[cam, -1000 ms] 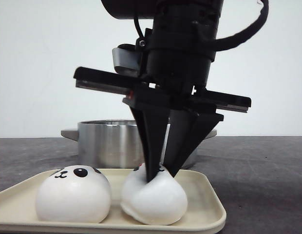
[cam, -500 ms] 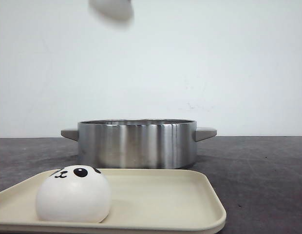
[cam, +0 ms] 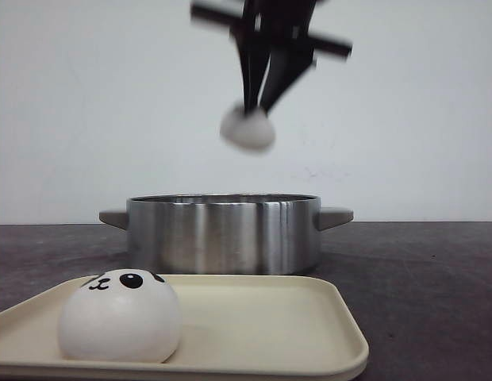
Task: Steam buns
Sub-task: 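Lift the bun with the right gripper into the pot and release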
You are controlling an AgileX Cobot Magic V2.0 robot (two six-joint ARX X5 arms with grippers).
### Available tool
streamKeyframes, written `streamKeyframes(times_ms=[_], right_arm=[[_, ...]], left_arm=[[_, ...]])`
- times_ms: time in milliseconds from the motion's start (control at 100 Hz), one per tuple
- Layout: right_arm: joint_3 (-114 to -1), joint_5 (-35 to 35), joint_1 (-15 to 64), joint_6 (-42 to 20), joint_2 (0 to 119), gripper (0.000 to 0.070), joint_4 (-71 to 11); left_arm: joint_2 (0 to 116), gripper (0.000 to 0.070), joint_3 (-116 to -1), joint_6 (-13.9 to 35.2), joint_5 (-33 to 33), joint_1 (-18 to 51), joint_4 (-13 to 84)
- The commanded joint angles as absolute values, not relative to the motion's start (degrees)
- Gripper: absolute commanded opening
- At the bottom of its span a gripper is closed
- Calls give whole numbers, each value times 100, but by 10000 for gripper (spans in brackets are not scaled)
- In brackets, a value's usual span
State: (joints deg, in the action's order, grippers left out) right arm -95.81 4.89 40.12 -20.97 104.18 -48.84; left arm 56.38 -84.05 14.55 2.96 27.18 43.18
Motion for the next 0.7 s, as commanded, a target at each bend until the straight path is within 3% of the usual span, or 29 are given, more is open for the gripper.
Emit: streamKeyframes(times_ms=[0, 170, 220, 310, 350, 600, 650, 680, 690], right_arm=[[-9649, 445, 4018, -2021, 10676, 1, -4866], [-9649, 469, 3959, -2056, 10982, 28, -4895], [-9649, 486, 3953, -2058, 11006, 131, -4893], [-9649, 521, 3929, -2056, 11006, 378, -4873], [-9649, 543, 3918, -2058, 11006, 421, -4864], [-9710, 604, 3813, -2056, 10930, 412, -4995], [-9778, 602, 3806, -2053, 10866, 328, -5052], [-9828, 602, 3806, -2040, 10801, 213, -5076], [-9854, 600, 3806, -2025, 10766, 141, -5083]], left_arm=[[5706, 514, -8503, 1433, 279, 2751, 4296], [5728, 514, -8501, 1413, 279, 2751, 4440], [5736, 514, -8501, 1413, 276, 2751, 4493], [5780, 514, -8501, 1415, 279, 2751, 4591], [5804, 514, -8501, 1415, 279, 2751, 4637], [6007, 514, -8490, 1413, 274, 2753, 5148], [6047, 514, -8458, 1391, 270, 2770, 5240], [6066, 514, -8414, 1374, 257, 2790, 5286], [6073, 514, -8388, 1367, 246, 2803, 5306]])
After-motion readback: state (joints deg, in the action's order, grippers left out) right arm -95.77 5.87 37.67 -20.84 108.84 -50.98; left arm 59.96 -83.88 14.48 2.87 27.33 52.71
